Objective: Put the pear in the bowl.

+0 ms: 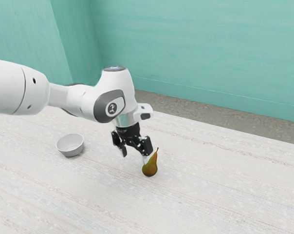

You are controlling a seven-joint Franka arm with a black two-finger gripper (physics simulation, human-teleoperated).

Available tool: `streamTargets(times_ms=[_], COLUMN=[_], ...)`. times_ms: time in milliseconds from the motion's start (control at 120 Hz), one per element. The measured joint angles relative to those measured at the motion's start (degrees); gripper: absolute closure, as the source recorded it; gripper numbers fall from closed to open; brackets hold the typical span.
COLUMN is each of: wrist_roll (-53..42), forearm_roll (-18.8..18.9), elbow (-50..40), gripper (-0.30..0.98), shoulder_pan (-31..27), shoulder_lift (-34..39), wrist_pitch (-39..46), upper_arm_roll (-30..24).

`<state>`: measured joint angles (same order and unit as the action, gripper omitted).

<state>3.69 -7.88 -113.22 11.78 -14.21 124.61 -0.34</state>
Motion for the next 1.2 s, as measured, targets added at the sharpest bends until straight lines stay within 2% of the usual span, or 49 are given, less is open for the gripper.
streamTargets(times_ms=[167,417,733,1200], wrist_roll=[0.8,1.6,2.0,2.1], forearm_roll=[-1.6,-2.5,0.1,1.7], elbow=[-3.0,-2.6,-2.2,0.0], gripper=[0.0,0.0,0.0,0.0], shoulder_pan=[-0.1,-1.9,-1.8,-2.7], shoulder_lift=[-1.5,-4.0,-7.2,-11.8], wrist_pitch=[6.8,12.0,19.8,22.4], upper_arm_roll=[-1.7,-2.0,-4.0,-3.9])
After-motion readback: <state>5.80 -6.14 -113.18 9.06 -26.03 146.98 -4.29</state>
